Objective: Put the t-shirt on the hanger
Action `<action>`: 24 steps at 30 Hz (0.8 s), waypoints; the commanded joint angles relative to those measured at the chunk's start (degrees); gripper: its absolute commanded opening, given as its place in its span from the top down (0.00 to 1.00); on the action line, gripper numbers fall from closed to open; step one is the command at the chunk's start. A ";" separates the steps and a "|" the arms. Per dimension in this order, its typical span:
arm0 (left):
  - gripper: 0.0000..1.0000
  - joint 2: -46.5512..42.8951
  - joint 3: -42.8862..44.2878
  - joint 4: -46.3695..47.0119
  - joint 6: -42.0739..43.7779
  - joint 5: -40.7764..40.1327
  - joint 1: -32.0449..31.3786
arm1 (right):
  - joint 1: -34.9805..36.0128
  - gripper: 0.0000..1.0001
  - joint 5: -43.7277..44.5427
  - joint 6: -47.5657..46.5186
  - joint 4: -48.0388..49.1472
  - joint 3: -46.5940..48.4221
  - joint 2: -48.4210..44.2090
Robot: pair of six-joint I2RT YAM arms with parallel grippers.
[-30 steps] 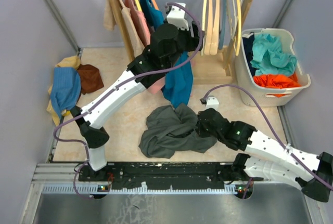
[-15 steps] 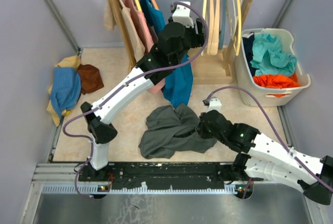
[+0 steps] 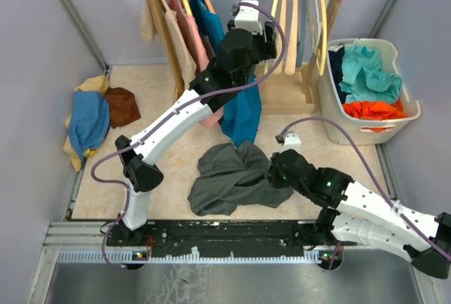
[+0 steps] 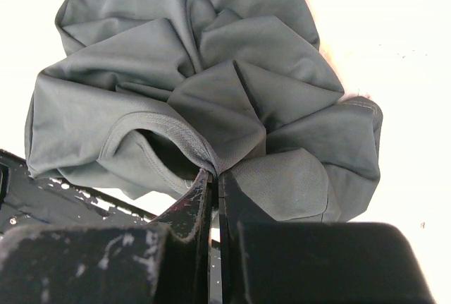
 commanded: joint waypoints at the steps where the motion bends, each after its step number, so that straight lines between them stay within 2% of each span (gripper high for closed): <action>1: 0.33 0.75 2.65 3.36 1.36 -0.34 0.55 | -0.15 1.00 0.94 -0.34 2.25 -0.57 -0.50; 8: 0.50 1.21 2.65 4.31 1.14 0.45 0.66 | -0.17 1.00 0.93 -0.67 2.58 -0.69 -0.01; 15: 0.49 1.71 3.15 4.77 1.34 1.11 0.98 | -0.26 1.00 0.86 -0.76 2.75 -0.97 0.03; 18: 0.57 1.83 3.17 4.59 1.20 1.71 1.18 | -0.47 1.00 0.74 -0.92 2.89 -1.04 0.09; 22: 0.76 1.82 3.13 4.40 1.21 2.48 1.41 | -0.76 1.00 0.50 -1.17 3.02 -1.01 0.11; 24: 0.81 1.72 3.23 4.41 1.28 2.95 1.54 | -0.79 1.00 0.47 -1.29 2.87 -0.96 0.20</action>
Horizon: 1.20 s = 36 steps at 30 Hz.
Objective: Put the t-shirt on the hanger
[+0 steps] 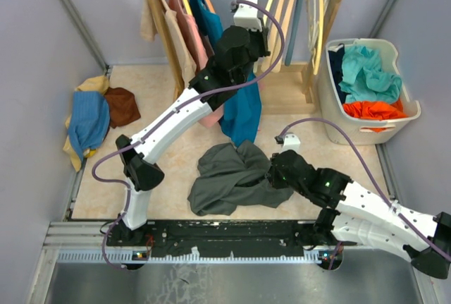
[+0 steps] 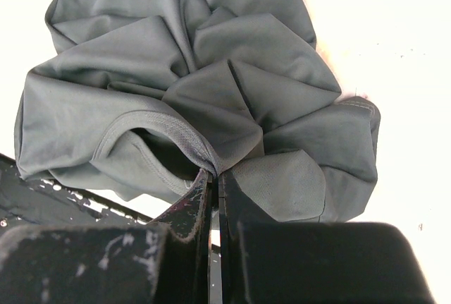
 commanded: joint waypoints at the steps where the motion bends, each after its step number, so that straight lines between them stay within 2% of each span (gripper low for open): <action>1: 0.83 0.86 2.37 1.36 0.75 1.18 0.67 | -0.51 1.00 0.47 -0.74 2.06 0.16 0.02; 4: 0.89 0.07 2.46 1.54 1.25 1.20 0.81 | -0.73 1.00 0.37 -0.98 2.10 0.25 0.07; 12: 0.91 -4.67 0.35 3.42 3.80 0.49 0.83 | -0.99 1.00 0.03 -1.63 2.76 0.70 0.99; 17: 0.93 -8.44 -5.44 8.98 6.35 1.69 0.78 | -1.10 1.00 -0.43 -1.95 3.29 0.74 1.76; 24: 0.94 -8.54 -6.51 14.44 10.01 4.42 0.73 | -1.27 1.00 -0.53 -2.11 3.21 0.91 2.00; 29: 0.94 -9.10 -3.82 8.79 8.68 3.02 0.80 | -1.44 1.00 -0.37 -2.10 2.75 1.04 1.59; 36: 0.95 -16.98 -10.25 2.10 4.82 5.27 0.74 | -1.59 1.00 -0.87 -2.55 2.90 1.21 1.73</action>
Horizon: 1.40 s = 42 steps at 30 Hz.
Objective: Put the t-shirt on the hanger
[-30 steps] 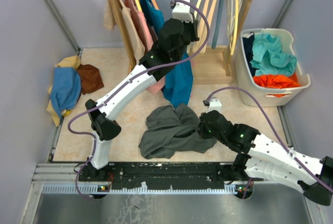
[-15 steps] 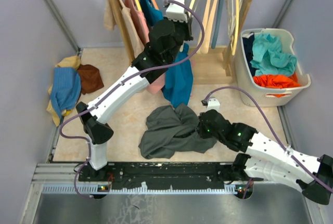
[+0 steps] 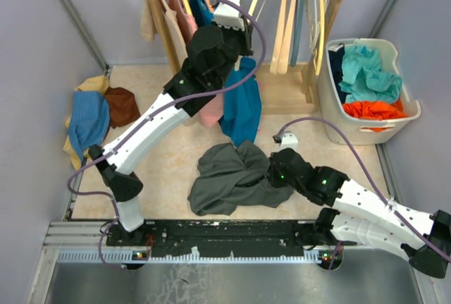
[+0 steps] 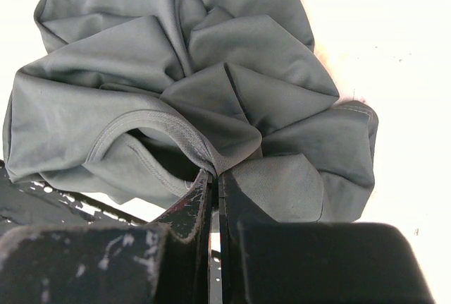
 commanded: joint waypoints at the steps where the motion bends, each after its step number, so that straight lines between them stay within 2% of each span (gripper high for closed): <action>1: 0.95 -8.31 -2.58 -2.54 -3.04 2.80 0.33 | -0.37 1.00 -0.14 -1.00 1.84 1.22 -0.11; 11: 0.96 -21.79 -14.40 -10.28 -6.05 9.32 0.11 | -0.46 1.00 -0.70 -1.30 1.70 1.82 0.86; 16: 0.96 -28.01 -20.79 -11.42 -6.19 14.92 0.08 | -0.45 1.00 -1.33 -1.13 1.80 1.75 1.29; 23: 0.96 -38.21 -29.69 -13.49 -6.45 18.25 0.07 | -0.46 1.00 -1.77 -1.08 1.15 2.00 1.54; 33: 0.96 -56.55 -42.62 -18.54 -10.06 19.59 0.06 | -0.46 1.00 -2.51 -0.90 0.24 0.48 0.98; 42: 0.96 -69.26 -56.02 -25.08 -13.69 18.82 0.11 | -0.47 1.00 -3.35 -0.74 0.27 -1.64 2.53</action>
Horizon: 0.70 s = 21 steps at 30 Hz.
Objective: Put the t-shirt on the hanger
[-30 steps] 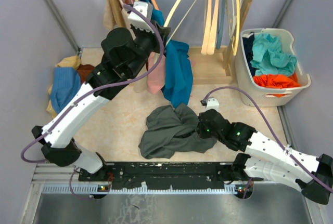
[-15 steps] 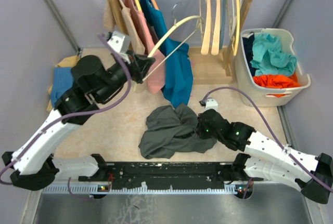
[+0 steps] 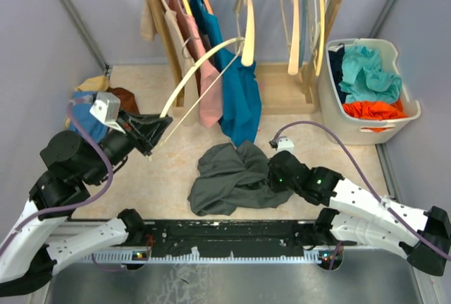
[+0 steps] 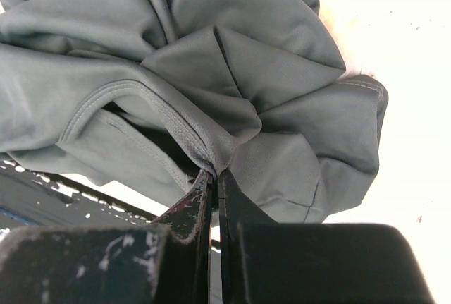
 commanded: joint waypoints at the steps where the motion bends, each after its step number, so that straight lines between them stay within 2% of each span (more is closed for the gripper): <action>1: 0.96 -5.15 -6.02 -5.35 -3.01 0.43 0.12 | -0.34 1.00 -0.38 -0.52 0.86 0.15 1.23; 8: 0.97 -14.64 -14.38 -9.74 -5.13 2.56 0.12 | -0.92 1.00 -1.20 -0.59 1.22 2.23 3.45; 14: 0.97 -20.25 -16.73 -16.36 -7.13 4.93 0.11 | -1.58 1.00 -1.85 -0.86 1.51 5.29 6.03; 18: 0.97 -24.99 -18.36 -14.91 -7.44 4.69 0.10 | -1.51 1.00 -2.59 -0.69 2.31 5.47 7.29; 21: 0.98 -24.12 -17.88 -13.44 -7.19 4.60 0.09 | -1.58 1.00 -3.12 -0.36 2.71 5.63 7.73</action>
